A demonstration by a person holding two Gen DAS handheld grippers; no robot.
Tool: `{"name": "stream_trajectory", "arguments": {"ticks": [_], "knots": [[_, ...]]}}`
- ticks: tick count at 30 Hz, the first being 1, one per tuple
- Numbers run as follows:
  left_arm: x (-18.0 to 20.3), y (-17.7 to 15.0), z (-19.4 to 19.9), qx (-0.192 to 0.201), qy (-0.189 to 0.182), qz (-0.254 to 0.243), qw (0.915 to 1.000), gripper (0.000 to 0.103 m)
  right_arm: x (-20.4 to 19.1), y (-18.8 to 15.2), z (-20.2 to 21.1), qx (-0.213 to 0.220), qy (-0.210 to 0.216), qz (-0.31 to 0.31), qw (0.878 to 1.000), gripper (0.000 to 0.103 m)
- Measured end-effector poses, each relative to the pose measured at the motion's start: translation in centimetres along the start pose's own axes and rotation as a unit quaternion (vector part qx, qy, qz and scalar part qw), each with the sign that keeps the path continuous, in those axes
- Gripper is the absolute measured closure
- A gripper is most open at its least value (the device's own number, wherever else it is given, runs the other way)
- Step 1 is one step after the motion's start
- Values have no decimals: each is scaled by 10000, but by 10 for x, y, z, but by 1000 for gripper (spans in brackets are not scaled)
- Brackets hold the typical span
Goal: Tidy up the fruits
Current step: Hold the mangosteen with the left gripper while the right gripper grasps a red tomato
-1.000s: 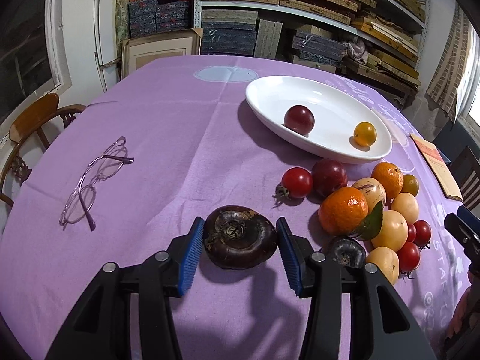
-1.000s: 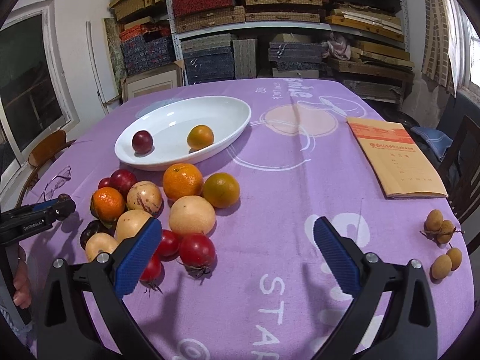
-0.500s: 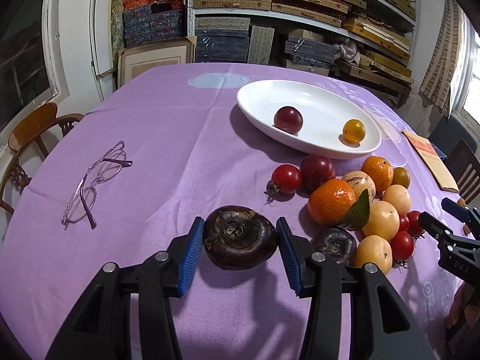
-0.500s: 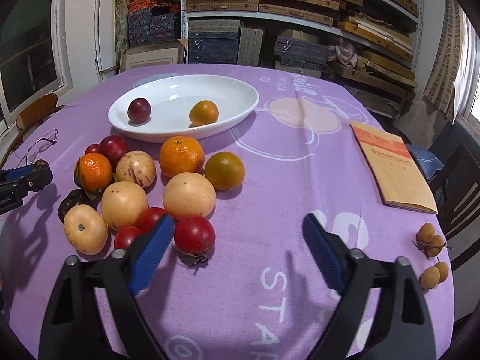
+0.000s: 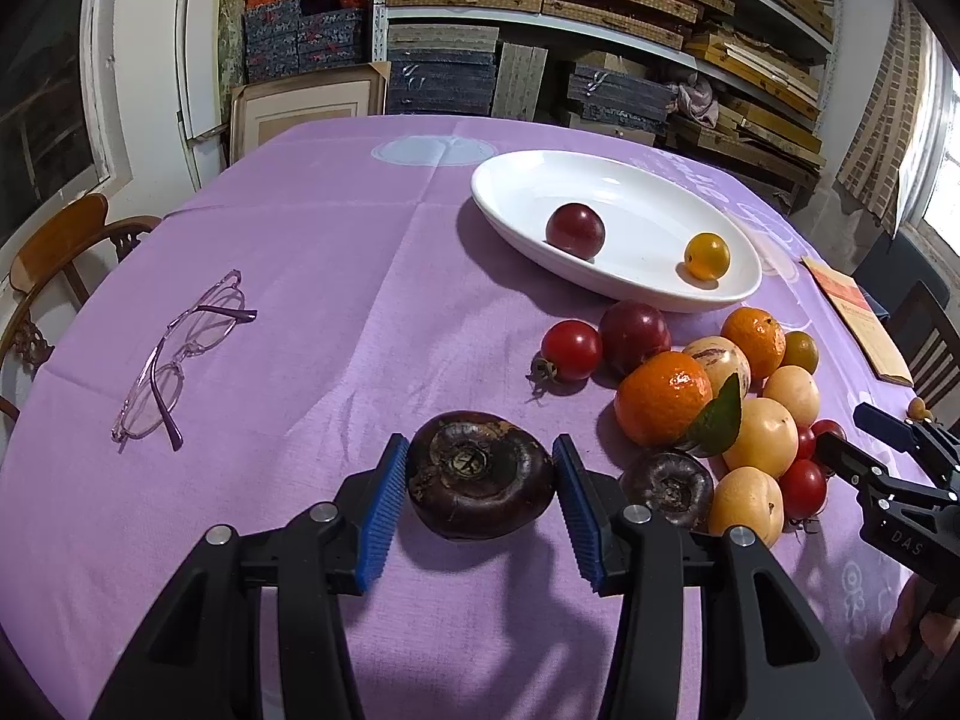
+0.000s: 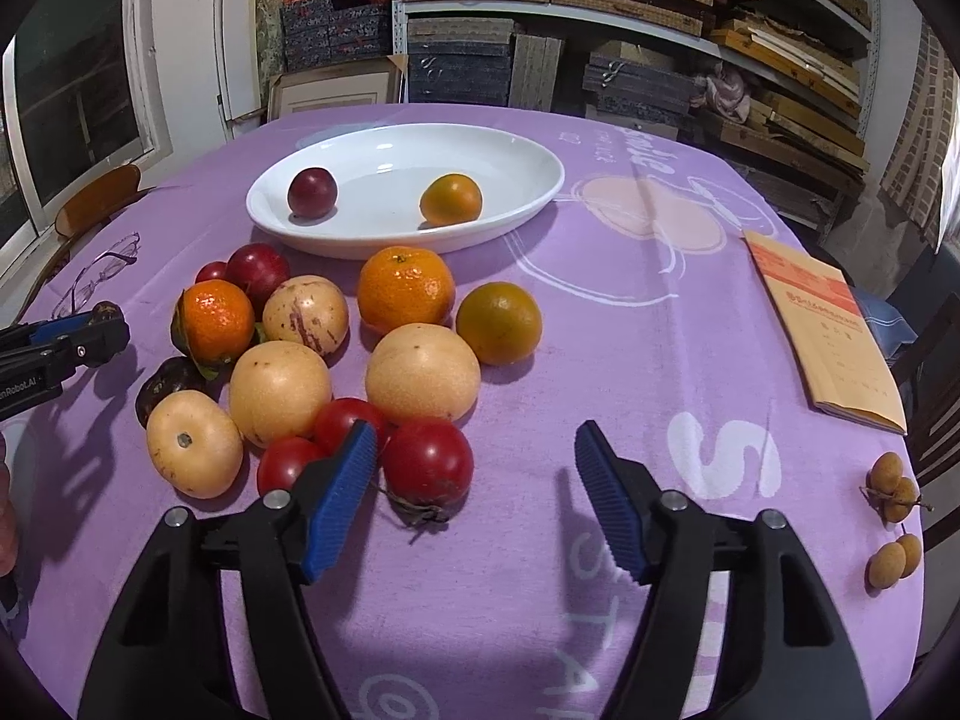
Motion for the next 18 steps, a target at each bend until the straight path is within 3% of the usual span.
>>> {"name": "stream_trajectory", "arguments": {"ticks": [1,3,10,18], "knots": [[0,0,0,-10,-4,7,10000,54,-1,0,0,-10,15,21,10000,48],[-1,-1,-1,-19,-6,27,10000,54,-4,-2,-5,-180,158,62,9997,73],[-1,-1,-1,-34,-23,8,10000,54,-4,-4,-8,-251,337,7,9991,72],[3,5,-2,-100,-102,-60,9999,54,5,6,6,-16,346,-115,9993,73]]}}
Point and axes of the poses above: each gripper's, at about its wrist camera, not at the fingertips, and z roughly against the way its jaws point, x to its right, y to its top, the point moved 3 cm from there along -z, roughly the way its jaws point, and after that the axes turned 1 degree about -x, right-handed, at the moved point
